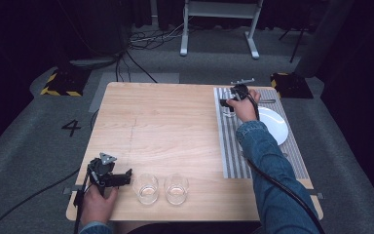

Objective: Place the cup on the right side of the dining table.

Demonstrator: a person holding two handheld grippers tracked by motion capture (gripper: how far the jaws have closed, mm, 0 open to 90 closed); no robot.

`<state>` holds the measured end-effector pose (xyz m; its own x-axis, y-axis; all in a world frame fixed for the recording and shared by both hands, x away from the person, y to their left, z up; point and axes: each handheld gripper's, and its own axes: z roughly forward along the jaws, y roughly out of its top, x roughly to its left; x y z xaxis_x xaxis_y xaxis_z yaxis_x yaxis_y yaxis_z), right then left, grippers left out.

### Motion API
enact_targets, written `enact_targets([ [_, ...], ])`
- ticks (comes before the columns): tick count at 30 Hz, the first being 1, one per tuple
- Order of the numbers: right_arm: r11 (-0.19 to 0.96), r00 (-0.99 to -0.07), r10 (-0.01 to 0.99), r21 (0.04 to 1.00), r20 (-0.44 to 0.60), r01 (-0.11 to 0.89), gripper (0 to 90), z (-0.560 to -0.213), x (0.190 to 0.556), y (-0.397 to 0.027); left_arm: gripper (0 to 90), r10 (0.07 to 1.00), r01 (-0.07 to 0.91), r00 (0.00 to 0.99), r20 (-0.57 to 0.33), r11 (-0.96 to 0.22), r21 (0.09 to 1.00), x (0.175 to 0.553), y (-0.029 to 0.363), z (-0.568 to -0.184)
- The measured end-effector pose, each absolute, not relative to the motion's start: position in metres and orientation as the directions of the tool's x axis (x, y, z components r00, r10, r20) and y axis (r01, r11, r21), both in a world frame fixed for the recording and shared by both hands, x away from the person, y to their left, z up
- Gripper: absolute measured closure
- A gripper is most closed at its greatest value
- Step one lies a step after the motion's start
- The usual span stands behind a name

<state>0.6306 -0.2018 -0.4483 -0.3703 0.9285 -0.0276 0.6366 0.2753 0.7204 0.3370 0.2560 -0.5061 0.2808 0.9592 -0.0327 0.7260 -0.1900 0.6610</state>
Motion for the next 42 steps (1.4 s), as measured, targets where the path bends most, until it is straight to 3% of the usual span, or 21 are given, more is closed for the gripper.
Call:
enact_targets([
  [7,0.243,-0.365,0.931,0.733,0.008,0.636,17.3,-0.446,0.629,-0.209,0.3,0.959,0.726,0.281,-0.032,-0.19,0.661,0.337,0.256,-0.506],
  [26,0.258,-0.366,0.93,0.755,-0.026,0.603,16.9,-0.416,0.604,-0.221,0.3,0.959,0.726,0.281,-0.033,-0.19,0.661,0.337,0.256,-0.506],
  [42,0.296,-0.446,0.895,0.779,-0.023,0.553,17.6,-0.393,0.56,-0.226,0.3,0.959,0.726,0.281,-0.033,-0.19,0.661,0.337,0.256,-0.506],
])
